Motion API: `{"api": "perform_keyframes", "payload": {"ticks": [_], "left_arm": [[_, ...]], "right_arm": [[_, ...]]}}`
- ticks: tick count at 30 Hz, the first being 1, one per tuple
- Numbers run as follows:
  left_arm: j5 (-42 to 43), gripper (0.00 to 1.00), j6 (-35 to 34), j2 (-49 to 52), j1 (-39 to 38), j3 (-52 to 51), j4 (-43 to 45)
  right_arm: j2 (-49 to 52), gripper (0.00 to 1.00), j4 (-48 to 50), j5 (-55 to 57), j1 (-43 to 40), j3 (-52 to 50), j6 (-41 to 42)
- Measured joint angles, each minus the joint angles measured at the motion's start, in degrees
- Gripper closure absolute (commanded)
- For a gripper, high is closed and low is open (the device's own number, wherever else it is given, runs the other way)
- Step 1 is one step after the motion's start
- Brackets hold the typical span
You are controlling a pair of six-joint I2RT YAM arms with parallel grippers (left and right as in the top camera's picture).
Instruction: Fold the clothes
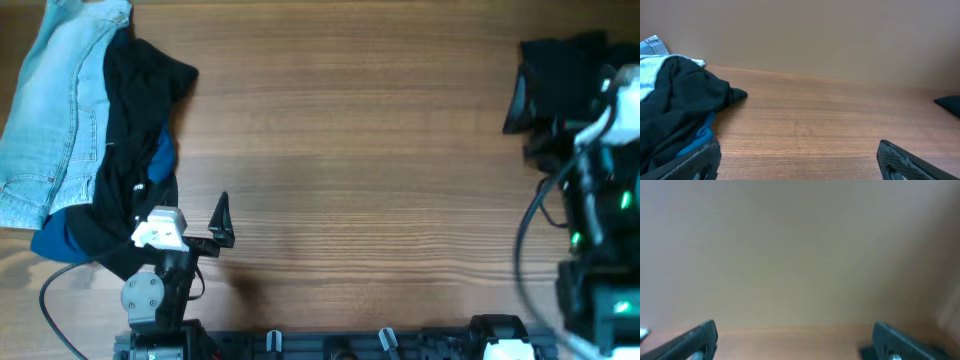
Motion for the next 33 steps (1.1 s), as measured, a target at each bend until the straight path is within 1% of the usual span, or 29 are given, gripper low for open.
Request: {"api": "perform_keyframes", "payload": {"ticks": [3,9,14,19,24,33], "left_arm": [[0.0,0.00,0.0,0.0,0.0,0.0,0.0],[0.0,0.00,0.0,0.0,0.0,0.0,0.0],[0.0,0.00,0.0,0.0,0.0,0.0,0.0],[0.0,0.00,0.0,0.0,0.0,0.0,0.0],[0.0,0.00,0.0,0.0,0.0,0.0,0.0],[0.0,0.00,0.0,0.0,0.0,0.0,0.0]], "right_arm": [[-7.1,0.00,7.3,-3.6,0.0,-11.9,-4.3],[-19.0,0.00,20.7,-6.5,0.0,-33.8,-6.1],[-28.9,0.00,24.3,-7.2,0.0,-45.7,-6.0],[-37.0,0.00,24.9,-7.2,0.1,-53.1,-6.0],[-41.7,0.00,25.2,-7.2,0.0,-58.3,-6.0],[-42.9,0.00,22.9,-7.2,0.1,-59.1,-6.0]]}}
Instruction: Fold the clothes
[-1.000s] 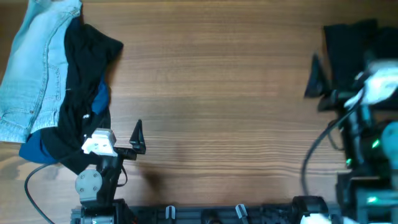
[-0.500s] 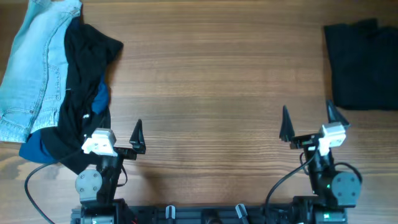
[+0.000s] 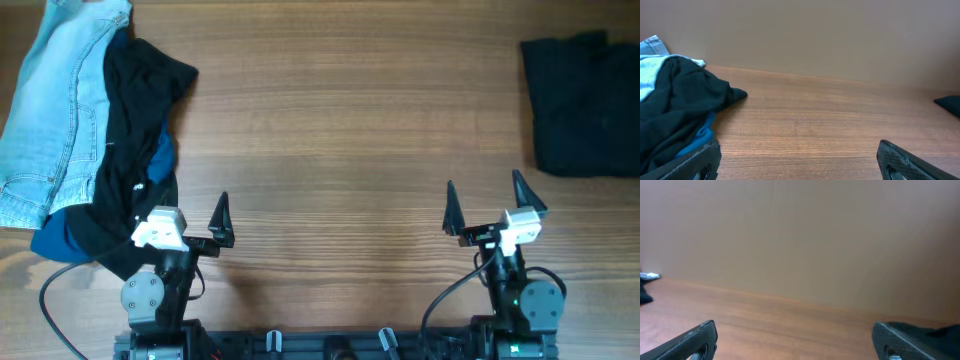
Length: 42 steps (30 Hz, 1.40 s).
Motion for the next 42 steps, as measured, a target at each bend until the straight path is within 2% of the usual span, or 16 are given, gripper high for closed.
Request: {"api": "perform_keyframes", "payload": {"ticks": [7,42], "left_arm": [[0.0,0.00,0.0,0.0,0.0,0.0,0.0],[0.0,0.00,0.0,0.0,0.0,0.0,0.0]], "right_arm": [[-0.1,0.00,-9.1,0.0,0.0,0.0,0.0],[-0.1,0.00,-9.2,0.0,0.0,0.0,0.0]]}}
